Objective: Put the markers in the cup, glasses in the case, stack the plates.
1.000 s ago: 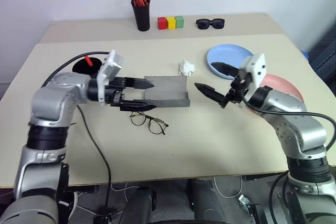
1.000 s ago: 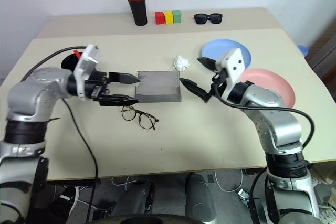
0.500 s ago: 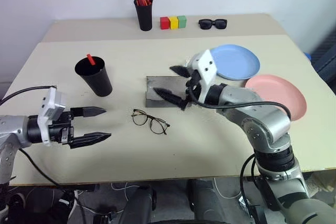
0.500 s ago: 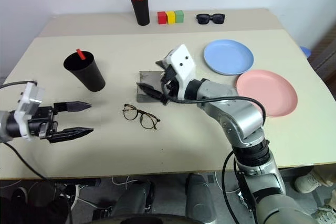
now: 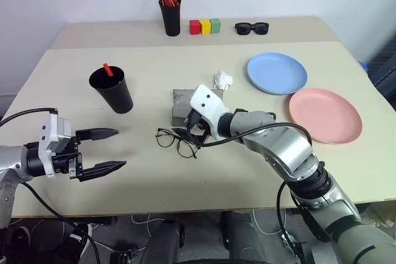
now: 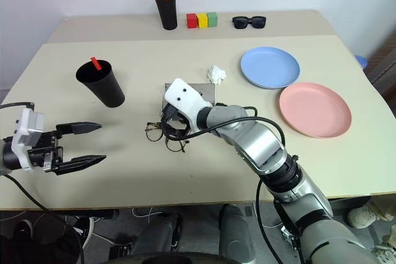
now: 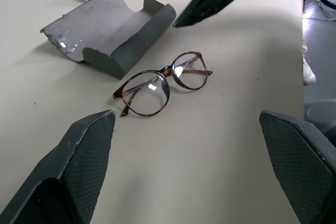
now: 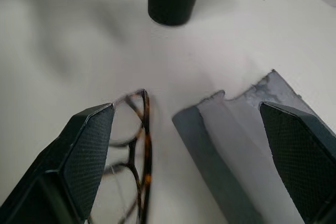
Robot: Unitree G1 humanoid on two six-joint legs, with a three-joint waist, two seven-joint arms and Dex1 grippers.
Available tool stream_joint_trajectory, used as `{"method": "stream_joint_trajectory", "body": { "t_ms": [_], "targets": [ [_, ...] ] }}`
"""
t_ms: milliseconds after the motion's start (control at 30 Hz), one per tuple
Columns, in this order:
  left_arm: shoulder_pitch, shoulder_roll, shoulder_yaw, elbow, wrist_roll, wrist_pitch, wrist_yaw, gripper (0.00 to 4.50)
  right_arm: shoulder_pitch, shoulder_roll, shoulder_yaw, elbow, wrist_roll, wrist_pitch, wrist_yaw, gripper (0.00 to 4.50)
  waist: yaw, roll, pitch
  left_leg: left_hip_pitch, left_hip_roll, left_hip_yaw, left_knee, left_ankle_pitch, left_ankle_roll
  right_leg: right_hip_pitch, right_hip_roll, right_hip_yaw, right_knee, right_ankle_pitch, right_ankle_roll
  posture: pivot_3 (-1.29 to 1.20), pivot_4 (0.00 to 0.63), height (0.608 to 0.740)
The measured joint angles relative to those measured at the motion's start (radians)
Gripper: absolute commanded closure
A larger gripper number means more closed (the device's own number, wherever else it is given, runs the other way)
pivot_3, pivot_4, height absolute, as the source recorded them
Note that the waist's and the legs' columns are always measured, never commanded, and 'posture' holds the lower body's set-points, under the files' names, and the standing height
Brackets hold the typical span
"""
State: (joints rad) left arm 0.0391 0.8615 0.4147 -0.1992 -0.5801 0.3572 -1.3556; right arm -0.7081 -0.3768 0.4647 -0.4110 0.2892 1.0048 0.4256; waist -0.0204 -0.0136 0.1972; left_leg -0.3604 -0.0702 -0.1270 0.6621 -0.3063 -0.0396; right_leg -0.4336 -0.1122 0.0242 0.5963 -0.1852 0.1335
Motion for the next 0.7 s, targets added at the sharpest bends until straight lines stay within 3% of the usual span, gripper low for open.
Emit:
{"method": "stream_joint_trajectory", "body": {
  "t_ms": [267, 700],
  "targets": [
    [-0.013, -0.002, -0.047, -0.008, 0.000, 0.011, 0.051, 0.03, -0.065, 0.032, -0.006, 0.054, 0.045, 0.187, 0.057, 0.00, 0.000, 0.000, 0.000, 0.000, 0.000, 0.000, 0.000, 0.000, 0.000, 0.000, 0.000, 0.000, 0.000, 0.000, 0.000, 0.00, 0.150, 0.740],
    [-0.032, -0.001, -0.048, -0.008, -0.011, 0.005, 0.048, 0.03, -0.094, 0.257, -0.058, 0.204, 0.052, 0.377, -0.051, 0.00, -0.003, 0.000, 0.000, -0.010, 0.000, -0.001, 0.000, 0.001, -0.002, -0.010, 0.001, 0.000, 0.002, 0.001, -0.002, 0.00, 0.150, 0.740]
  ]
}}
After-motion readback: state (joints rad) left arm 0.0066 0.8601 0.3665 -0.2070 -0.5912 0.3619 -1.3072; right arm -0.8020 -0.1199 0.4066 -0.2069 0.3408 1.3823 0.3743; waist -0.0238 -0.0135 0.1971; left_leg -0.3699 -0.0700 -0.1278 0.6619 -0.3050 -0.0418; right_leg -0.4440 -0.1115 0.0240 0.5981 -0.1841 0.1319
